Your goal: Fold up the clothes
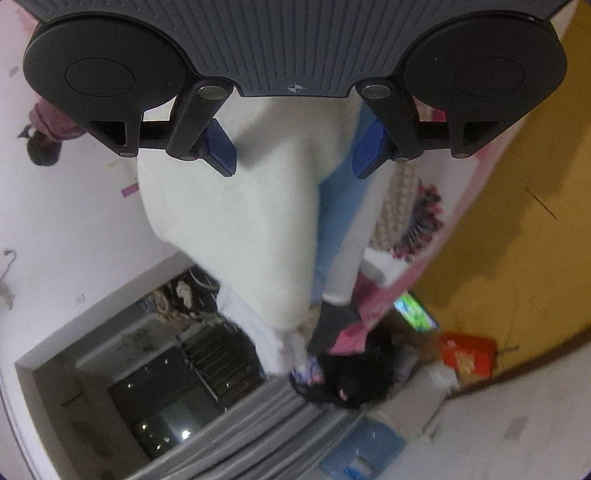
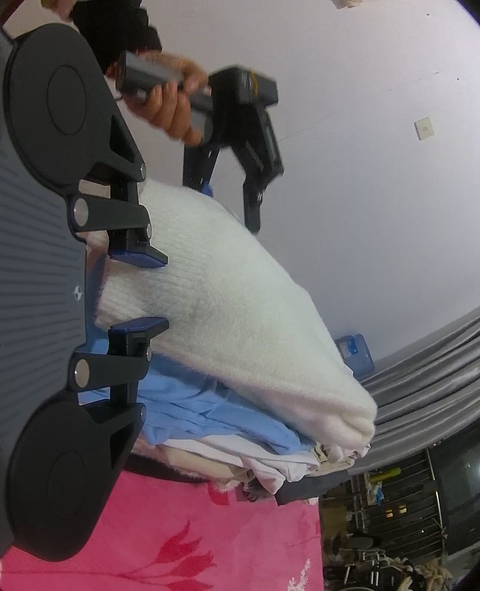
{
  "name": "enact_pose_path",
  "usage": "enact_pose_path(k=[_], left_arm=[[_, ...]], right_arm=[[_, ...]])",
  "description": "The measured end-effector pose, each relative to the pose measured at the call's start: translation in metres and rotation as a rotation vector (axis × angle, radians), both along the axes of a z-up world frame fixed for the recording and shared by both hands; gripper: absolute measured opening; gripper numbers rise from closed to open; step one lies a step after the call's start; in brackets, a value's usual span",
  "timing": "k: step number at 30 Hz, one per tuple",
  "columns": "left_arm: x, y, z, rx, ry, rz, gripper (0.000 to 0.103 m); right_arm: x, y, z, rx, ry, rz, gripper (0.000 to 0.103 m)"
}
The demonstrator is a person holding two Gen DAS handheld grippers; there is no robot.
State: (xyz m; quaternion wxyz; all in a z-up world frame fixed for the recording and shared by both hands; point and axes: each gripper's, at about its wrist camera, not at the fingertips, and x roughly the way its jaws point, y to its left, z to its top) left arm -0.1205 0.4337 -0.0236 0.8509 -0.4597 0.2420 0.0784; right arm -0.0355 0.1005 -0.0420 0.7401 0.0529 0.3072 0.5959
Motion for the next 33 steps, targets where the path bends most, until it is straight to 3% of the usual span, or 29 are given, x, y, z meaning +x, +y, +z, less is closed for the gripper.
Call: enact_pose_path(k=[3,8,14,16,18,21,24,26,28,31,33], left_arm=[[-0.005,-0.001,-0.006,-0.043,-0.012,-0.014,0.07],[-0.019,-0.025,0.009,-0.069,-0.093,-0.128,0.075],[-0.018,-0.047,0.008,-0.011,-0.032,-0.221,0.08],[-0.021,-0.048,0.011,-0.05,-0.032,-0.239,0.08],[-0.024,-0.045,0.019,-0.153,-0.084,-0.242,0.082],[-0.026,-0.049,0.028,-0.143,-0.144,-0.262,0.085],[-0.02,-0.061,0.014,-0.057,0.011,-0.285,0.085],[-0.018,-0.07,0.012,-0.001,0.059,-0.295,0.085],[-0.017,-0.071,0.023,-0.042,0.01,-0.3,0.085],[-0.031,-0.057,0.04,-0.195,-0.207,-0.293,0.085],[-0.043,-0.053,0.036,-0.254,-0.281,-0.286,0.085]], right_arm=[[0.001,0.0,0.001,0.001,0.004,0.0,0.031],[0.002,-0.001,0.001,0.019,0.044,-0.006,0.033],[0.003,-0.004,0.001,0.036,0.102,-0.019,0.035],[0.003,-0.006,0.001,0.039,0.111,-0.028,0.036],[0.006,-0.008,0.002,0.049,0.134,-0.036,0.036],[0.01,-0.011,0.003,0.08,0.168,-0.049,0.036],[0.014,-0.012,0.002,0.089,0.197,-0.059,0.036],[0.013,-0.01,0.001,0.091,0.2,-0.052,0.036],[0.011,-0.008,0.003,0.097,0.195,-0.046,0.037],[0.01,-0.009,0.011,0.124,0.177,-0.048,0.039],[0.013,-0.014,0.016,0.162,0.191,-0.053,0.039]])
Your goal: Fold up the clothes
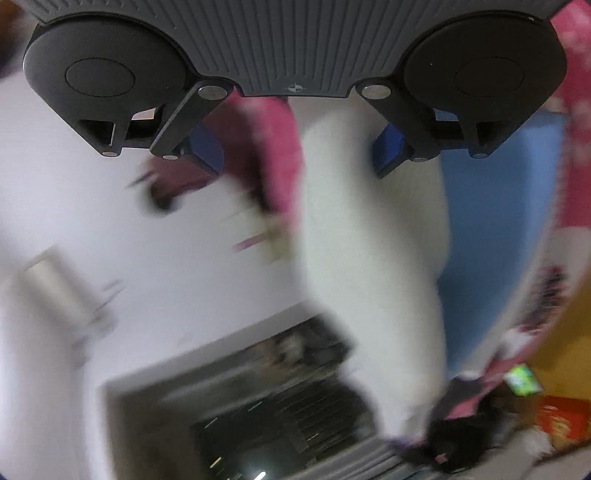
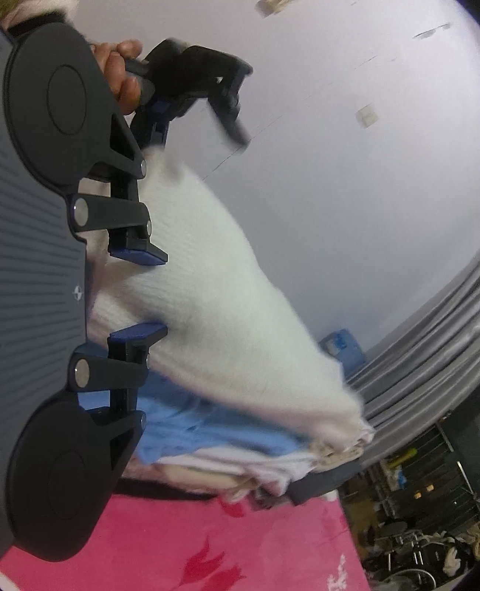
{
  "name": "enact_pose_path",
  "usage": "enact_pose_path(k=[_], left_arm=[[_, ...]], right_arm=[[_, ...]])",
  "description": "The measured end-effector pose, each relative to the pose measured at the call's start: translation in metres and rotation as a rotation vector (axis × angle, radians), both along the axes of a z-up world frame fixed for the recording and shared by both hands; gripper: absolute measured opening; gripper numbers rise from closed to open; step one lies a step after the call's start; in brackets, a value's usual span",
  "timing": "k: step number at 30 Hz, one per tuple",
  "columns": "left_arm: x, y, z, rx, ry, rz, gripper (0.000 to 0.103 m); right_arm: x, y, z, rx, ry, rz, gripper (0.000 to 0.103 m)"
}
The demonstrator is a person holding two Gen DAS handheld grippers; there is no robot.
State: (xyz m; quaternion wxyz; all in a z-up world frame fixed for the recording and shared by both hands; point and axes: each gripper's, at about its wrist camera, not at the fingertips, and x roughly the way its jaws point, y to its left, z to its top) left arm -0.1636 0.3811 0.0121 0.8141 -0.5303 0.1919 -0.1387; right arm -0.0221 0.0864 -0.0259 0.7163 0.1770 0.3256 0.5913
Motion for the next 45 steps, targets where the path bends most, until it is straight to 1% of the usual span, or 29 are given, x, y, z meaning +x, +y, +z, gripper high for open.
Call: enact_pose_path(k=[1,3,6,9,10,11,13,15,16,17,20,21,22,24,26,28,29,30,31,32,33,34,35,37,38,39,40,42,45], left_arm=[[-0.001,-0.001,-0.012,-0.017,0.041,-0.006,0.086],[-0.001,-0.005,-0.038,-0.051,0.139,-0.021,0.086],[0.002,-0.007,-0.052,-0.139,0.148,-0.013,0.086],[-0.004,-0.012,-0.015,-0.086,-0.029,-0.011,0.087],[-0.007,-0.012,-0.015,-0.076,-0.03,-0.017,0.087],[-0.01,-0.012,-0.018,-0.067,-0.022,-0.023,0.087],[-0.016,-0.012,-0.023,-0.049,-0.006,-0.036,0.087],[-0.028,-0.009,-0.052,-0.036,0.145,-0.023,0.085],[-0.035,-0.008,-0.067,-0.029,0.225,-0.015,0.082],[-0.041,-0.007,-0.082,-0.022,0.305,-0.007,0.082],[-0.07,0.009,-0.078,0.006,0.301,0.087,0.082],[-0.077,0.014,-0.067,0.028,0.278,0.116,0.082],[-0.081,0.02,-0.053,0.068,0.251,0.145,0.082],[-0.084,0.021,-0.019,0.177,0.194,0.177,0.082],[-0.07,0.012,0.015,0.322,0.124,0.184,0.082],[-0.045,-0.012,0.039,0.491,0.079,0.143,0.082],[-0.035,-0.025,0.046,0.563,0.065,0.114,0.082],[-0.024,-0.038,0.046,0.624,0.065,0.079,0.082],[-0.013,-0.051,0.046,0.684,0.068,0.043,0.082],[-0.006,-0.061,0.042,0.743,0.089,0.01,0.081],[-0.002,-0.071,0.033,0.801,0.131,-0.011,0.08],[0.006,-0.077,0.016,0.851,0.204,-0.026,0.079],[0.014,-0.078,0.0,0.872,0.27,-0.049,0.08],[0.017,-0.069,-0.024,0.786,0.316,-0.059,0.084],[0.016,-0.065,-0.024,0.757,0.315,-0.054,0.083],[0.013,-0.062,-0.021,0.732,0.31,-0.049,0.082],[0.011,-0.062,-0.013,0.739,0.3,-0.039,0.081],[0.005,-0.067,0.005,0.781,0.261,-0.025,0.079],[0.007,-0.061,0.03,0.809,0.183,0.009,0.078]], right_arm=[[0.002,-0.002,0.001,0.01,0.012,-0.002,0.039],[0.005,0.0,-0.004,-0.002,0.03,0.001,0.039],[0.005,0.004,-0.012,-0.001,0.061,0.007,0.039],[0.0,0.002,0.001,0.039,0.03,0.015,0.039],[-0.001,0.0,0.007,0.057,0.014,0.015,0.039],[-0.001,-0.001,0.013,0.069,0.004,0.012,0.044],[-0.001,0.001,0.016,0.057,-0.007,0.023,0.046],[-0.003,0.007,0.006,-0.014,-0.025,0.038,0.045],[-0.004,0.01,-0.002,-0.058,-0.029,0.047,0.045],[-0.005,0.01,-0.011,-0.093,-0.023,0.061,0.043],[-0.004,-0.004,-0.016,-0.126,-0.033,0.073,0.042],[-0.004,-0.011,-0.013,-0.129,-0.053,0.067,0.042],[-0.003,-0.017,-0.009,-0.133,-0.073,0.06,0.042],[-0.002,-0.027,0.004,-0.119,-0.119,0.031,0.042],[-0.001,-0.028,0.024,-0.086,-0.172,-0.01,0.041],[-0.002,-0.015,0.042,-0.055,-0.22,-0.023,0.039],[-0.004,-0.008,0.05,-0.042,-0.243,-0.027,0.037],[-0.005,-0.001,0.058,-0.029,-0.267,-0.031,0.036],[-0.006,0.007,0.061,-0.033,-0.285,-0.031,0.034],[-0.007,0.017,0.059,-0.05,-0.298,-0.029,0.034],[-0.007,0.027,0.054,-0.077,-0.302,-0.022,0.033],[-0.005,0.037,0.042,-0.118,-0.292,-0.016,0.032],[-0.003,0.045,0.029,-0.164,-0.277,-0.013,0.03],[0.001,0.049,0.014,-0.186,-0.237,-0.016,0.027],[0.002,0.047,0.011,-0.18,-0.221,-0.016,0.027],[0.002,0.044,0.01,-0.17,-0.208,-0.014,0.027],[0.001,0.042,0.01,-0.167,-0.205,-0.012,0.027],[0.002,0.04,0.008,-0.169,-0.203,-0.008,0.027],[0.008,0.031,0.002,-0.141,-0.135,-0.019,0.027]])
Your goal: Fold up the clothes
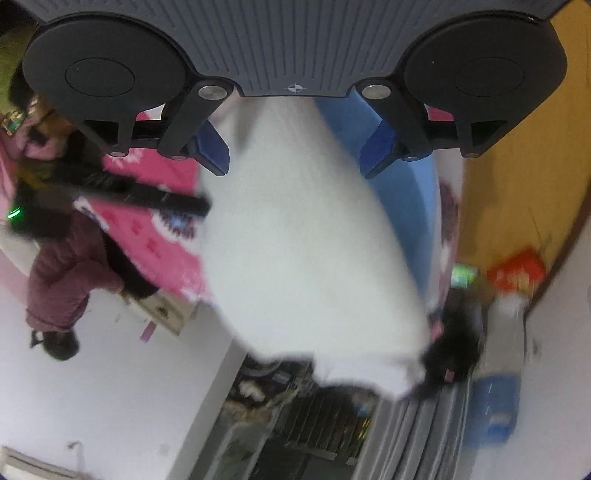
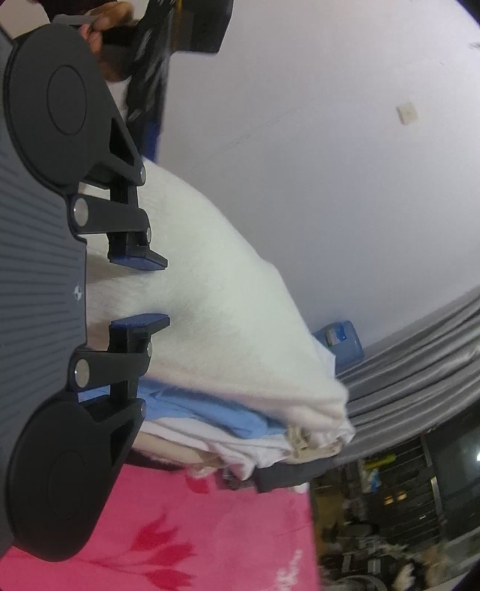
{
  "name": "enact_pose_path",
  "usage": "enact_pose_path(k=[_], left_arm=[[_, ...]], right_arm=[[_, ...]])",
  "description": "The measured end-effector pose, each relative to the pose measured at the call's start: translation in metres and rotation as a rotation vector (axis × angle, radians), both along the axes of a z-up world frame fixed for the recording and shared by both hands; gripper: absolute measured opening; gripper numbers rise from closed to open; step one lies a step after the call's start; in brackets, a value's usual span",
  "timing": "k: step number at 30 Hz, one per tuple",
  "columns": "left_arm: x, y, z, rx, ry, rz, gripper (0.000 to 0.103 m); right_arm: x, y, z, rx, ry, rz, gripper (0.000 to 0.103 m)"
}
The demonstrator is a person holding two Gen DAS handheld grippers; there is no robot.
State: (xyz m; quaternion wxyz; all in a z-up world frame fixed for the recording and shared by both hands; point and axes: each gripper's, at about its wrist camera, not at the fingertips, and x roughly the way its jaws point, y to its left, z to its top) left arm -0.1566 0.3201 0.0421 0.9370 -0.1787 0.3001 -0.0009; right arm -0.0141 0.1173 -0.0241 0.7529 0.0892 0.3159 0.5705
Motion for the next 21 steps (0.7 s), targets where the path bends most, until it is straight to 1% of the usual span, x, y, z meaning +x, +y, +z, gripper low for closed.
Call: enact_pose_path(k=[4,6,9,11,13,15,16,18,19,21], left_arm=[[0.028,-0.001,0.024,0.011,-0.104,0.021,0.08],[0.061,-0.006,0.027,0.047,-0.119,0.016,0.08],[0.119,-0.008,0.013,0.104,-0.099,0.015,0.08],[0.165,-0.006,0.003,0.111,-0.058,0.028,0.079],[0.203,-0.009,-0.002,0.132,-0.028,0.052,0.079],[0.23,-0.012,-0.015,0.18,0.012,0.065,0.082],[0.238,-0.015,-0.025,0.206,0.033,0.07,0.084],[0.242,-0.025,-0.034,0.263,0.057,0.059,0.085],[0.243,-0.027,-0.032,0.276,0.067,0.056,0.085],[0.234,-0.032,-0.02,0.293,0.065,0.058,0.083]], right_arm=[[-0.009,-0.005,-0.009,0.023,0.052,-0.016,0.028],[-0.015,-0.008,-0.012,0.013,0.06,-0.012,0.028],[-0.025,-0.019,-0.014,-0.005,0.07,-0.001,0.031],[-0.029,-0.027,-0.012,-0.012,0.062,-0.004,0.031],[-0.033,-0.037,-0.011,-0.016,0.05,-0.009,0.031],[-0.035,-0.047,-0.01,-0.012,0.043,-0.014,0.031],[-0.037,-0.052,-0.01,-0.011,0.041,-0.017,0.031],[-0.037,-0.062,-0.011,-0.012,0.037,-0.031,0.031],[-0.037,-0.066,-0.011,-0.013,0.038,-0.039,0.031],[-0.035,-0.074,-0.012,-0.017,0.043,-0.057,0.031]])
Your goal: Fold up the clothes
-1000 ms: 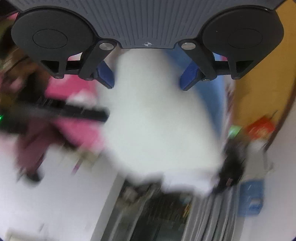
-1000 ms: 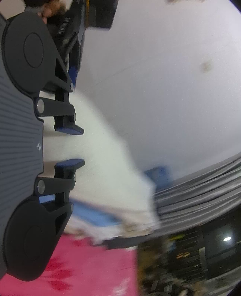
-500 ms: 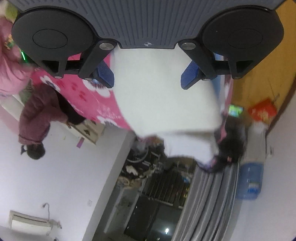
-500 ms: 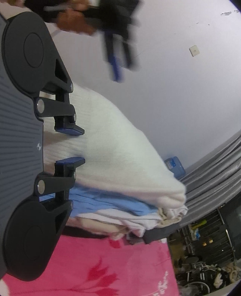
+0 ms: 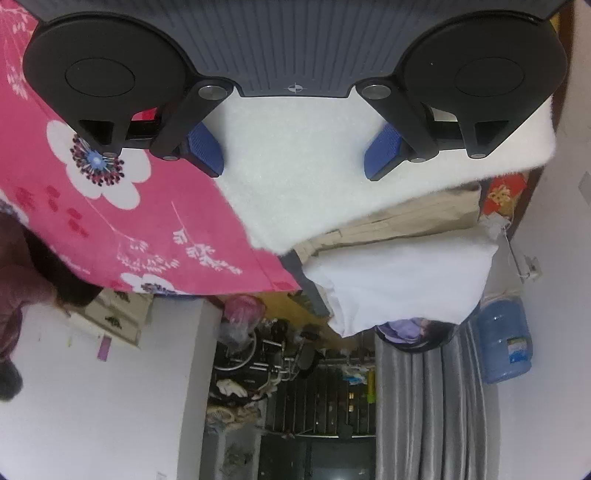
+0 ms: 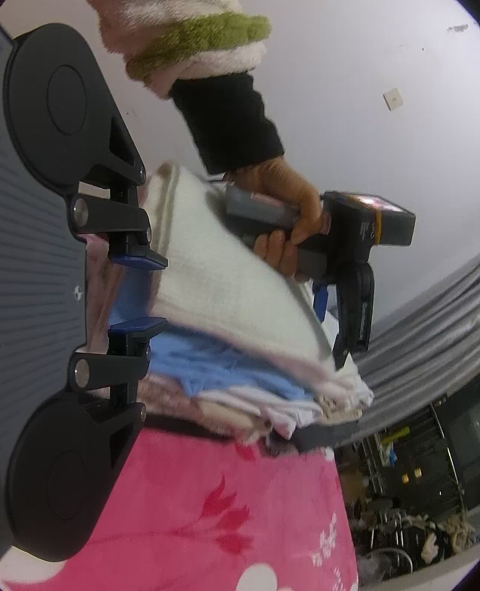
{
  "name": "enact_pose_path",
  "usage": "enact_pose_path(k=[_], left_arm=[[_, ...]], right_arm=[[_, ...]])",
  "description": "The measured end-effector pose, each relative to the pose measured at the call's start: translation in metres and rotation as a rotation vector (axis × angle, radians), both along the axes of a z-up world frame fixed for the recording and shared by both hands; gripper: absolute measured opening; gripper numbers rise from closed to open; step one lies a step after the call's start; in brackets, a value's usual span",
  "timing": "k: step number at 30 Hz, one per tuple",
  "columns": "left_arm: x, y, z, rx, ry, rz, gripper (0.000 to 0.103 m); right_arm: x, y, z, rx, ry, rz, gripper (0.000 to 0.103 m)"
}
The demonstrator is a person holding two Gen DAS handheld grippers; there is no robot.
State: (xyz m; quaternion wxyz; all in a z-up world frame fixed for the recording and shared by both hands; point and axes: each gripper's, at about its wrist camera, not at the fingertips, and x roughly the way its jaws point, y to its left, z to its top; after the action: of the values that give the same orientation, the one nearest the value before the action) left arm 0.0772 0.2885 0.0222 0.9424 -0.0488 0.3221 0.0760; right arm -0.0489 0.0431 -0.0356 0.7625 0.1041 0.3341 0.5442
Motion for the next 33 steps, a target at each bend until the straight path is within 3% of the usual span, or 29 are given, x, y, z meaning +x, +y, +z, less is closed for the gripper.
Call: enact_pose_path(k=[2,5,7,11,14,18,24,28,33], left_arm=[[-0.017,-0.003,0.015,0.0,-0.017,0.001,0.08],[-0.071,-0.005,0.034,-0.03,-0.094,-0.013,0.082],[-0.103,-0.013,0.037,-0.011,-0.097,-0.02,0.082],[-0.152,-0.036,0.01,0.063,-0.021,-0.015,0.083],[-0.161,-0.055,-0.004,0.168,0.003,0.061,0.083],[-0.187,-0.064,0.019,0.011,-0.066,0.117,0.086],[-0.226,-0.102,0.024,-0.14,-0.061,0.16,0.093],[-0.24,-0.135,0.022,-0.167,-0.023,0.177,0.095],[-0.249,-0.181,0.027,-0.102,-0.004,0.184,0.099]], right_arm=[[0.002,-0.008,0.002,0.005,-0.001,-0.017,0.031],[0.005,-0.023,0.009,0.021,-0.024,-0.045,0.031],[0.008,-0.032,0.015,0.026,-0.035,-0.064,0.031],[0.016,-0.037,0.027,0.011,-0.054,-0.069,0.031],[0.025,-0.032,0.044,-0.021,-0.063,-0.038,0.031],[0.032,-0.032,0.086,-0.128,-0.12,0.005,0.031],[-0.011,-0.047,0.125,-0.346,-0.301,0.046,0.031],[-0.041,-0.072,0.13,-0.382,-0.307,0.043,0.031],[-0.07,-0.11,0.13,-0.43,-0.356,0.018,0.04]])
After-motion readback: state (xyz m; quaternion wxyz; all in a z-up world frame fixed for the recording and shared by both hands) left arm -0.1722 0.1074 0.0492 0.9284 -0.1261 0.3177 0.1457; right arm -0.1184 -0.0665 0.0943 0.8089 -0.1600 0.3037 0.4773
